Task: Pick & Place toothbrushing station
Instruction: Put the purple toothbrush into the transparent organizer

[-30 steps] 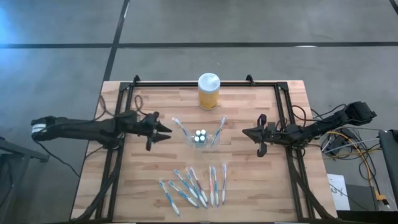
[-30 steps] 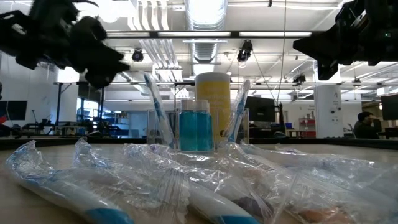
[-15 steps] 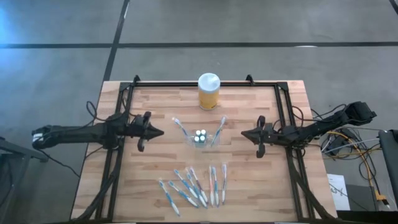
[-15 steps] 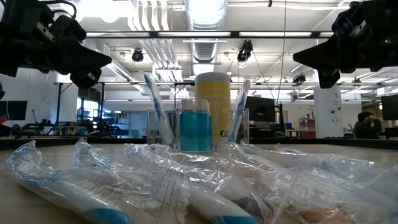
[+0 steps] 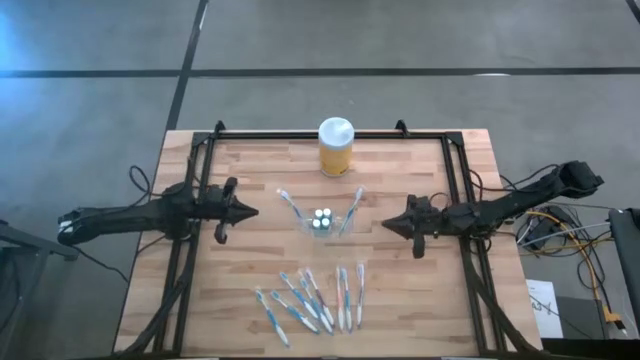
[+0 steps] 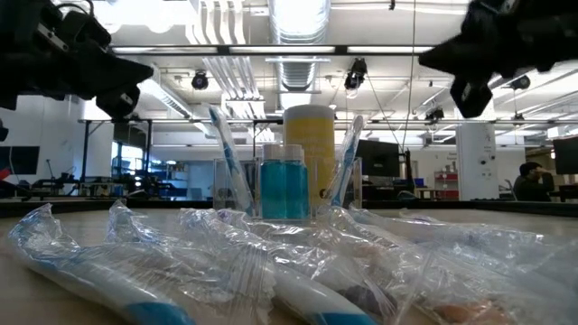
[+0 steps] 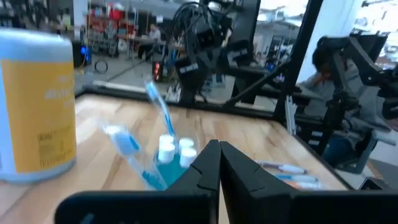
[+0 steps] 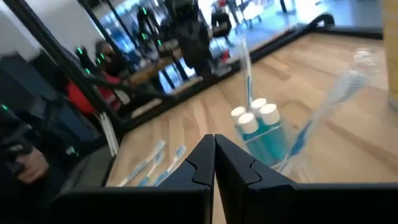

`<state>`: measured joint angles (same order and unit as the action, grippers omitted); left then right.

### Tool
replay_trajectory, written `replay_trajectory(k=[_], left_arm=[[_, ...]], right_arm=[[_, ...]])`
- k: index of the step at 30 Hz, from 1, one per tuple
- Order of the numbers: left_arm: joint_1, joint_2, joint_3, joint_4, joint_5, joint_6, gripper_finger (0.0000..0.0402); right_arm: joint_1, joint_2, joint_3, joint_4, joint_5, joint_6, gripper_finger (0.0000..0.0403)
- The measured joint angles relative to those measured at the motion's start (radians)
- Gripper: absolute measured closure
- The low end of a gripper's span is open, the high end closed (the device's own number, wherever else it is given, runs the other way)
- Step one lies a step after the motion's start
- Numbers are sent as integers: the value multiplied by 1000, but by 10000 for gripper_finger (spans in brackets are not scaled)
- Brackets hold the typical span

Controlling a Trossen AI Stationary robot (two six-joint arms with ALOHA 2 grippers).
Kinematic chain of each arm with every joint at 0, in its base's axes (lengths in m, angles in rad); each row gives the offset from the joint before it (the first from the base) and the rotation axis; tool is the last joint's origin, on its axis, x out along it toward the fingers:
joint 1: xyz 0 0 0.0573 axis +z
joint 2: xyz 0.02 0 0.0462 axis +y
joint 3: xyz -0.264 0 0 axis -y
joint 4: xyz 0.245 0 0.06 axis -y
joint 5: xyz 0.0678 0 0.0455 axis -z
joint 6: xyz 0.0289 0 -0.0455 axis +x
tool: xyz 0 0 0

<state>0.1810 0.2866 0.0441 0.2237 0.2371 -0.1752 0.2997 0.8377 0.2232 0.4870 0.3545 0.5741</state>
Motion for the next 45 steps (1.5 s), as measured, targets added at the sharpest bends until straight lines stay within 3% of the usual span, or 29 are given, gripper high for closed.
replay_trajectory(k=[5, 11, 19, 23, 30, 37, 45], left_arm=[[0, -8, 0, -30, 0, 21, 397], [0, -9, 0, -24, 0, 3, 393], [-1, -40, 0, -16, 1, -33, 397], [0, -66, 0, -37, 3, -31, 399], [0, -85, 0, -137, 7, -24, 386], [0, -87, 0, -144, 8, -32, 395], [0, -87, 0, -148, 9, -7, 390]], right_arm=[[68, 151, 220, -193, 78, -19, 394], [96, 359, 449, -292, 83, -135, 394], [105, 512, 696, -567, 84, -133, 394], [118, 544, 728, -640, 11, -92, 394], [157, 656, 678, -751, -15, 311, 386], [194, 790, 693, -866, -71, 538, 333], [191, 897, 783, -896, -235, 602, 267]])
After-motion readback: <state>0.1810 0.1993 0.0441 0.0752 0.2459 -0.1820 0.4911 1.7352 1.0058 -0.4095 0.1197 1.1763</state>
